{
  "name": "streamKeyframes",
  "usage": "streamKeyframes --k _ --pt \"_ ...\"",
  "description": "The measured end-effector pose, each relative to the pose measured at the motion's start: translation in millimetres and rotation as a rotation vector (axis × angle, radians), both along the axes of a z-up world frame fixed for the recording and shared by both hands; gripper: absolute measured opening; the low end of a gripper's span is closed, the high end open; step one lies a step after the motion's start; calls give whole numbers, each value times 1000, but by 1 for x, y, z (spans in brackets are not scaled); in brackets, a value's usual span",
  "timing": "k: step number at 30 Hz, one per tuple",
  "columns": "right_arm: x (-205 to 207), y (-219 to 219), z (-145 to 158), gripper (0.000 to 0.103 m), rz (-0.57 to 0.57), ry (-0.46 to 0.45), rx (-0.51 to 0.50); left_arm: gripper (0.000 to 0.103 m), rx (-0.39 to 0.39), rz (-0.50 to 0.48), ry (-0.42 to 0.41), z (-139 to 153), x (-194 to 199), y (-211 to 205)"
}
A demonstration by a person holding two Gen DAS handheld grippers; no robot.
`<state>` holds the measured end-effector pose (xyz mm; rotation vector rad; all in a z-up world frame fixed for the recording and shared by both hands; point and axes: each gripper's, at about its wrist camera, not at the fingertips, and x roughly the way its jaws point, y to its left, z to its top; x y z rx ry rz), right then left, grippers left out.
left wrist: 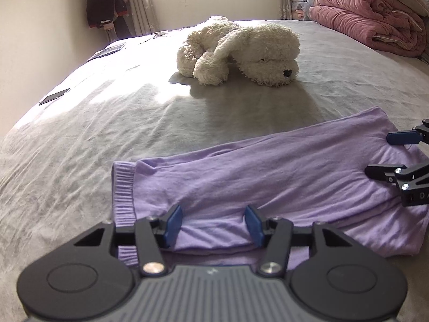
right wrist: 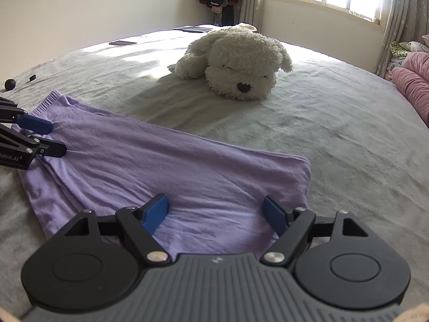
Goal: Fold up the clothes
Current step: 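Lower the right gripper onto the garment corner and close it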
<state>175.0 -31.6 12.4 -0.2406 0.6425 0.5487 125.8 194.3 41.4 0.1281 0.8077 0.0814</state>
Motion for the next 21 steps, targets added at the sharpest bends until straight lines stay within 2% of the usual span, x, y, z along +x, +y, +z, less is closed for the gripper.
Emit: streamKeyframes --k 5,10,15,21 --pt "0 1 0 82 -2 -1 0 55 30 31 25 4 3 8" --pt "0 0 -1 84 -3 -2 -3 54 -26 74 61 11 4 12" --pt "1 1 -2 86 -6 -5 -5 54 -5 72 75 10 -1 -5" --pt "2 1 -3 89 -9 -6 -8 53 -103 71 106 18 -3 -17"
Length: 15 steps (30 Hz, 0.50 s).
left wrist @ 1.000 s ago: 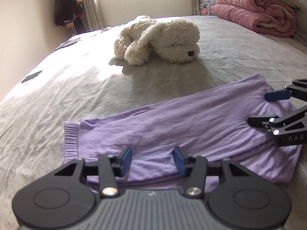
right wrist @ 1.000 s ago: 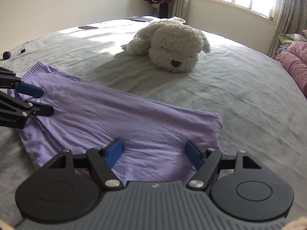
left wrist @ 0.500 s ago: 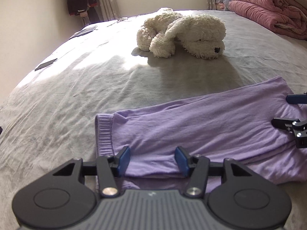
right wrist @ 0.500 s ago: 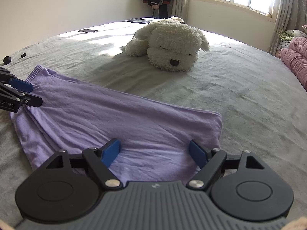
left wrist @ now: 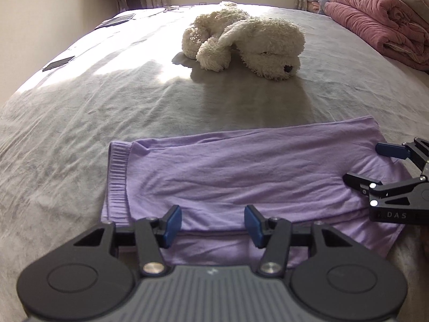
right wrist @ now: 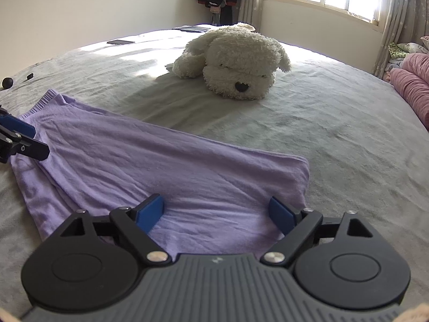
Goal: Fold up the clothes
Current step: 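Lower the right gripper onto the garment corner and close it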
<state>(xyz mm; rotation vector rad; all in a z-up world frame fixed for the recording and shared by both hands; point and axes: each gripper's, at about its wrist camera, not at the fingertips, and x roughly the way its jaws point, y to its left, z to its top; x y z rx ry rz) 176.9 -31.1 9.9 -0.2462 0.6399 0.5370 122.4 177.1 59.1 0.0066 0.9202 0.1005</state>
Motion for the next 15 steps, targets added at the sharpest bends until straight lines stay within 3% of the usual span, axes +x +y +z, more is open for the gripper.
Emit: streamKeyframes --k 15 --pt "1 -7 -3 94 12 4 47 53 -42 10 7 -6 1 -17"
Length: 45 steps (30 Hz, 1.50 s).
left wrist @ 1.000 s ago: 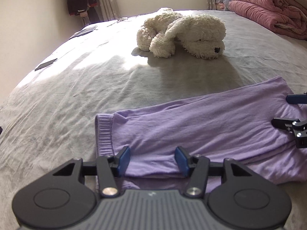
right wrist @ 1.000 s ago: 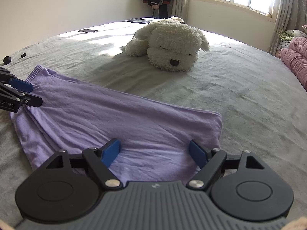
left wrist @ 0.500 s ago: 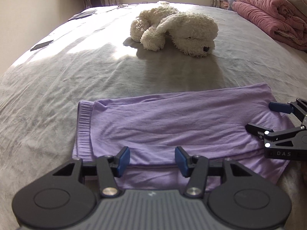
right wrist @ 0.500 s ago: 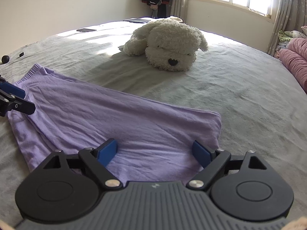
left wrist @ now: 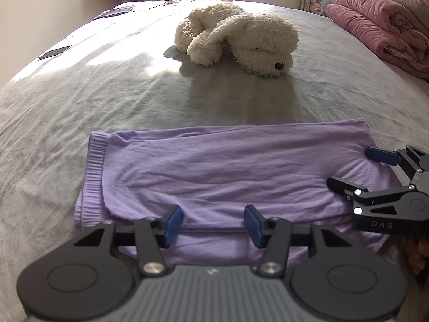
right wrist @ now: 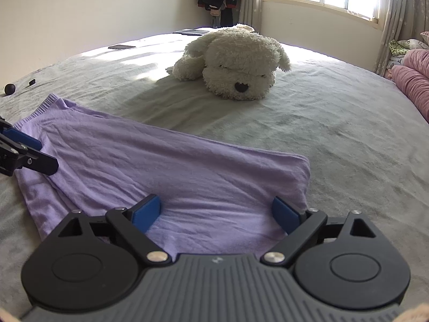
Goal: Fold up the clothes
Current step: 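Lower the right gripper onto the garment corner and close it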
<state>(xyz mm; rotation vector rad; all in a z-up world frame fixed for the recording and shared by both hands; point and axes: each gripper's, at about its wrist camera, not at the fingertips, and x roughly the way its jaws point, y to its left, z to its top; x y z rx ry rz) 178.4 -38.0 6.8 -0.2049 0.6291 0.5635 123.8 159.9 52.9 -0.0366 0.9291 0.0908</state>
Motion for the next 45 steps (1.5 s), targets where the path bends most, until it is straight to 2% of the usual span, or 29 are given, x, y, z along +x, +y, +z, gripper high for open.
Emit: streamKeyframes --k 6,12,17,21,23,26,28,32,34,37,40,43,45 --pt "-2 -3 -2 102 21 -3 40 53 12 -19 -5 -2 -3 -8" --pt "-8 -13 0 103 -10 -34 95 53 -12 -9 -3 -2 1 -6" --pt "-8 -46 3 103 -142 -26 277 53 -40 -23 -4 2 -3 -7" --pt "-11 -80 -5 103 -260 88 509 53 -53 -51 -13 5 -8 -9" --pt "-22 -90 -6 103 -294 103 568 53 -47 -57 -16 5 -8 -9" --pt "-41 -93 -5 103 -309 114 573 53 -53 -52 -12 4 -7 -6" --pt "-52 -89 -3 103 -293 114 509 53 -58 -47 -10 4 -7 -4" --pt "-81 -69 2 103 -184 90 214 53 -53 -54 -19 6 -10 -7" --pt "-92 -63 0 103 -165 71 139 53 -62 -51 -22 6 -11 -6" --pt "-94 -60 -1 103 -182 71 114 53 -88 -25 -18 7 -13 1" --pt "-88 -54 2 103 -188 103 63 53 -157 7 -8 9 -18 12" --pt "-77 -65 10 103 -244 159 117 50 -197 4 -41 17 -22 8" --pt "-69 -82 16 102 -313 205 235 49 -161 -26 -84 22 -24 -6"
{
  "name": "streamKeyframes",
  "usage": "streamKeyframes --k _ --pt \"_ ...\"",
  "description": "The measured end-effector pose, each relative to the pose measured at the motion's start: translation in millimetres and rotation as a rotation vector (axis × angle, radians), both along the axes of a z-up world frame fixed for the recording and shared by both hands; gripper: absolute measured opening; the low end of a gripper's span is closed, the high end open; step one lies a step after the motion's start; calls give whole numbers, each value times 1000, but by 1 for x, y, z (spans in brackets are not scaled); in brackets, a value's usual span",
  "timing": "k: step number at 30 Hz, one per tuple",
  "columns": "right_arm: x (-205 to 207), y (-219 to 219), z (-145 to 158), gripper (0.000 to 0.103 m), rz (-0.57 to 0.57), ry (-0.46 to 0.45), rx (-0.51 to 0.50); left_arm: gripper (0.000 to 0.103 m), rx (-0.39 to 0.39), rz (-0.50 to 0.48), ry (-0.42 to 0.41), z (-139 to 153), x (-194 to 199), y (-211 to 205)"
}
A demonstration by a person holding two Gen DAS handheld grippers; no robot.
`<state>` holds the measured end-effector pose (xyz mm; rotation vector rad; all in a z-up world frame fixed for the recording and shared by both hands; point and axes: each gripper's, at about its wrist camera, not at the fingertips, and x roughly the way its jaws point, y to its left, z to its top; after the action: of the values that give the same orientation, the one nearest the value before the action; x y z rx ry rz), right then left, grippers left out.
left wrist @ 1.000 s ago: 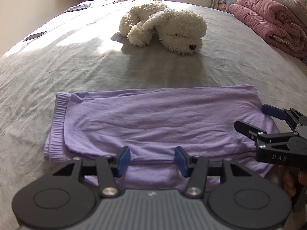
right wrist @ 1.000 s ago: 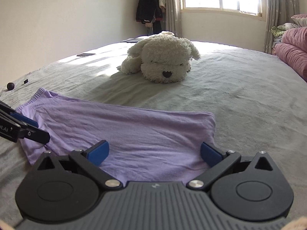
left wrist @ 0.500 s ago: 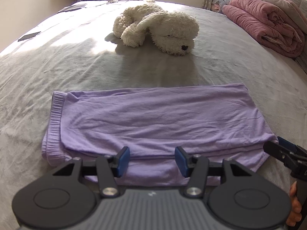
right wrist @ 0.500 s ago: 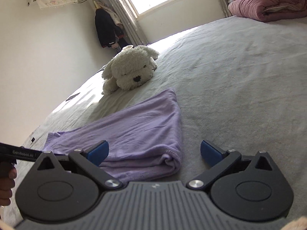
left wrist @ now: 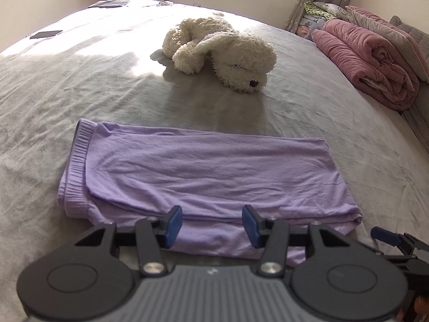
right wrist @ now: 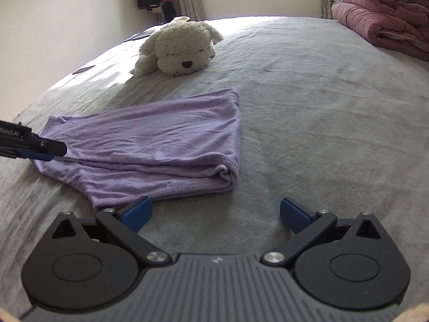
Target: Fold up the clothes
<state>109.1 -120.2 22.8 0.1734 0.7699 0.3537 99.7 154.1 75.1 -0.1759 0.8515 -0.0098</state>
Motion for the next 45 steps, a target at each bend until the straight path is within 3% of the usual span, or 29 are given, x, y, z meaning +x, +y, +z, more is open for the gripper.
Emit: streamKeyframes --k 6,10,16,25,32,34,45 --pt "12 -33 -4 100 -91 73 306 49 61 -28 -11 -14 11 -32" --pt "15 -34 -4 85 -90 99 405 49 95 -30 -10 -26 15 -40" --pt "20 -26 -10 73 -102 87 429 49 147 -33 -23 -34 16 -40" --pt "22 -25 -15 65 -116 62 432 50 191 -57 -27 -39 15 -44" --pt "20 -28 -19 38 -158 64 428 50 210 -62 -29 -40 14 -46" --pt "19 -29 -19 35 -164 66 424 50 217 -66 -31 -40 14 -47" --pt "17 -29 -18 33 -170 71 416 50 245 -80 -37 -43 13 -50"
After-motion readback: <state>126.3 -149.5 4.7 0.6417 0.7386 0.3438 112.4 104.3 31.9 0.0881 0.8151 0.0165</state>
